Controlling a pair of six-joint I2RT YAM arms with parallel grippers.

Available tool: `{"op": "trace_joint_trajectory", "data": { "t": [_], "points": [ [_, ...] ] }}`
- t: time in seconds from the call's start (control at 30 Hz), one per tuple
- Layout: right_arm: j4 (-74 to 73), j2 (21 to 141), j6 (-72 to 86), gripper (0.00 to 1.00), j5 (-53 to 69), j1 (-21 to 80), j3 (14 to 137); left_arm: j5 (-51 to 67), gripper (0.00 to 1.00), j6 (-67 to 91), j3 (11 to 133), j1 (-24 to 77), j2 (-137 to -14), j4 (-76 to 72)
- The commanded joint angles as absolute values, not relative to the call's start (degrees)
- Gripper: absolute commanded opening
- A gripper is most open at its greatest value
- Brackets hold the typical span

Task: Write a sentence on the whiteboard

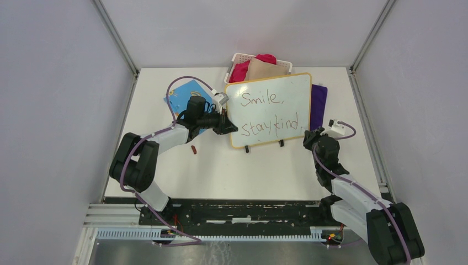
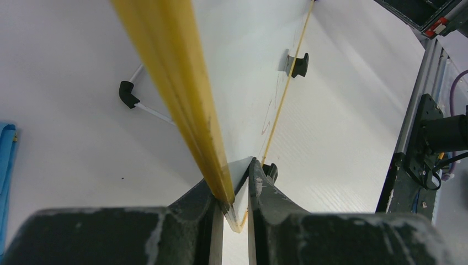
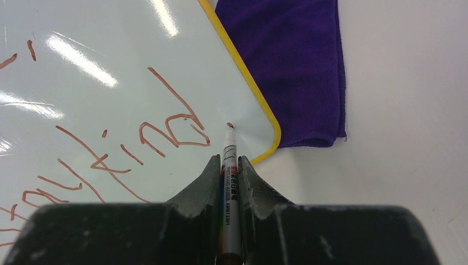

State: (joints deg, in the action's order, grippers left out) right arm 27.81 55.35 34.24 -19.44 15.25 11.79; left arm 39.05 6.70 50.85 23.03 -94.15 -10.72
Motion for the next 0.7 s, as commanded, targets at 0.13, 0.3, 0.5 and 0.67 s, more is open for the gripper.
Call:
{"op": "trace_joint_trajectory", "data": {
  "t": [0.13, 0.3, 0.5, 0.67],
  "points": [
    [24.74, 48.72, 34.54, 0.0, -18.1, 15.08, 15.31, 25.1, 0.02, -0.18, 49.57, 23.45, -97.78, -0.33],
    [21.2, 43.78, 34.31, 0.0, -17.37, 15.52, 17.53, 24.95, 0.02, -0.18, 49.57, 23.46, -97.74, -0.35],
    [15.92, 36.2, 29.98, 0.0, -15.46, 17.38, 19.64, 24.69, 0.02, -0.18, 49.74, 23.46, -97.95, -0.34],
    [9.18, 29.21, 22.26, 0.0, -10.83, 19.82, 21.58, 24.19, 0.02, -0.18, 49.9, 23.38, -98.3, 1.21]
  ]
}}
